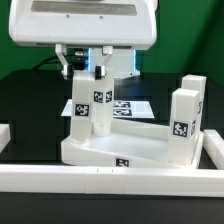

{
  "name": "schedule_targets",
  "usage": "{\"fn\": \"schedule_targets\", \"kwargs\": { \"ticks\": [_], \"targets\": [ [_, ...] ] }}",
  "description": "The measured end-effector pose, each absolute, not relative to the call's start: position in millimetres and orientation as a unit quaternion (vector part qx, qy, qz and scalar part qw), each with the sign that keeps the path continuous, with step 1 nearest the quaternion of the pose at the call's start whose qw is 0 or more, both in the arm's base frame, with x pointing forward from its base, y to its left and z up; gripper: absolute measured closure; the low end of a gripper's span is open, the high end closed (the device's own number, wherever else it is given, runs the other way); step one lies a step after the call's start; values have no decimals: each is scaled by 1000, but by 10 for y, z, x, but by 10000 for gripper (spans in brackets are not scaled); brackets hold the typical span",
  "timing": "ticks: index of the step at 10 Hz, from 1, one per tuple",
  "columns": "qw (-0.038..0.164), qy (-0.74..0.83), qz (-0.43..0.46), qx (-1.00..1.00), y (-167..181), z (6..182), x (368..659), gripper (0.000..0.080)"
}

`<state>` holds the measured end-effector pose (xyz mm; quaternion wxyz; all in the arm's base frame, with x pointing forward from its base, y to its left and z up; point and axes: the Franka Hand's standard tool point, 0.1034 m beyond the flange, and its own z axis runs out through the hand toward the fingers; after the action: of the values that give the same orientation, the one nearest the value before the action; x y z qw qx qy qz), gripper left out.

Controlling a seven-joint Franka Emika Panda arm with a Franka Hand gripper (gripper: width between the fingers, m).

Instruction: Assemble desk

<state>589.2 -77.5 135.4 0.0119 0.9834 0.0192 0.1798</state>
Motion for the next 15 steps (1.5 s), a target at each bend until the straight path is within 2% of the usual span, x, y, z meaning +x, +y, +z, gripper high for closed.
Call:
{"fn": "schedule_targets", "kwargs": {
  "ticks": [4,6,7,8,9,10,14,15],
  "targets": [
    [38,20,209,977,-792,1353,5857,509],
    [42,21,213,976,-788,1355,5853,509],
    [42,21,213,976,-790,1354,5852,394],
    [42,21,213,976,-791,1354,5852,394],
    [42,21,213,976,-792,1354,5852,259],
    [42,21,213,976,-792,1354,5852,173],
    [43,15,212,976,-904,1400,5840,151],
    [36,14,207,978,-917,1455,5838,150]
  ]
}}
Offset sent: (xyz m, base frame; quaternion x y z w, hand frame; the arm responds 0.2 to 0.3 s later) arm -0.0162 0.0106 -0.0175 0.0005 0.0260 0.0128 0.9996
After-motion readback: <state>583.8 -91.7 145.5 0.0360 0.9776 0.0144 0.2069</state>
